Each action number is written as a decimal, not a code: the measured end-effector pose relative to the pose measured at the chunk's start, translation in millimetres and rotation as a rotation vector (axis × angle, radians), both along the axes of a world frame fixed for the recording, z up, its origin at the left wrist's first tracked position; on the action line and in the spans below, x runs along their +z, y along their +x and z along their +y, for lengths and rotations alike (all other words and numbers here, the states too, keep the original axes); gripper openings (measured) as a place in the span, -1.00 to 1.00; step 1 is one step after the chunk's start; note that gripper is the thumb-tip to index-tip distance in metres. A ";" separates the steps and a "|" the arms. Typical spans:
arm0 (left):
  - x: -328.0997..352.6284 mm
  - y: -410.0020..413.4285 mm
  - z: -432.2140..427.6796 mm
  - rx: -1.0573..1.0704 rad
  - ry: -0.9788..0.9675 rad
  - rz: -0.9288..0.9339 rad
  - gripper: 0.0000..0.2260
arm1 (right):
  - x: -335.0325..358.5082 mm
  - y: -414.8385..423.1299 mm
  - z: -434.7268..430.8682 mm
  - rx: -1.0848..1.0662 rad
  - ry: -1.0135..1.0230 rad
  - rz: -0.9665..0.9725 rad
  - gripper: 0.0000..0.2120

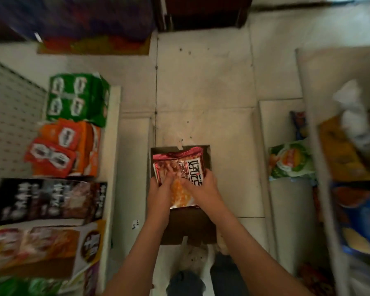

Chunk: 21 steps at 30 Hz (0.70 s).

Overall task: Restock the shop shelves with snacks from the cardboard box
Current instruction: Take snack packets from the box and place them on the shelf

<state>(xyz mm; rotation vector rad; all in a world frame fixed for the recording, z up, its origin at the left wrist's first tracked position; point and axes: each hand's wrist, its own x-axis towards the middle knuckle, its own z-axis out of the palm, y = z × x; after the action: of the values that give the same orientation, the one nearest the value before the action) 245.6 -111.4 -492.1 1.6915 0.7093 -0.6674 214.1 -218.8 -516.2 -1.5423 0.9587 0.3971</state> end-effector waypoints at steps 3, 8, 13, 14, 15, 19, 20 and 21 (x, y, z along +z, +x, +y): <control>76.7 -1.1 -10.3 -0.109 -0.059 -0.067 -0.85 | 80.6 -9.8 -13.4 -0.080 -0.006 -0.068 -0.37; 200.3 -18.8 -24.3 -0.337 -0.194 -0.132 -0.80 | 211.3 -58.7 -32.3 -0.213 -0.050 -0.157 -0.30; 292.5 -59.6 -31.5 -0.548 -0.341 -0.178 -0.88 | 312.9 -121.9 -36.0 -0.304 -0.126 -0.270 -0.34; 316.2 -71.6 -37.1 -0.614 -0.375 -0.181 -0.88 | 337.3 -140.8 -38.7 -0.347 -0.166 -0.297 -0.42; 325.0 -78.3 -40.4 -0.647 -0.404 -0.181 -0.88 | 348.2 -151.6 -40.1 -0.364 -0.184 -0.312 -0.50; 377.3 -132.1 -65.4 -0.882 -0.487 -0.225 -0.83 | 405.8 -224.3 -45.1 -0.484 -0.333 -0.371 -0.56; 386.5 -145.3 -70.0 -0.938 -0.495 -0.242 -0.82 | 415.8 -239.4 -43.6 -0.525 -0.367 -0.373 -0.58; 396.8 -162.0 -76.5 -1.005 -0.504 -0.261 -0.82 | 427.2 -259.1 -41.8 -0.579 -0.416 -0.392 -0.58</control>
<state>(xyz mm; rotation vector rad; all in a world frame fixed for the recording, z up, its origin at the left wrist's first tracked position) 83.6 -187.9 -95.2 1.5335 -0.5349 -1.1548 -45.1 -260.6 -89.0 -1.5388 1.1575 -0.5261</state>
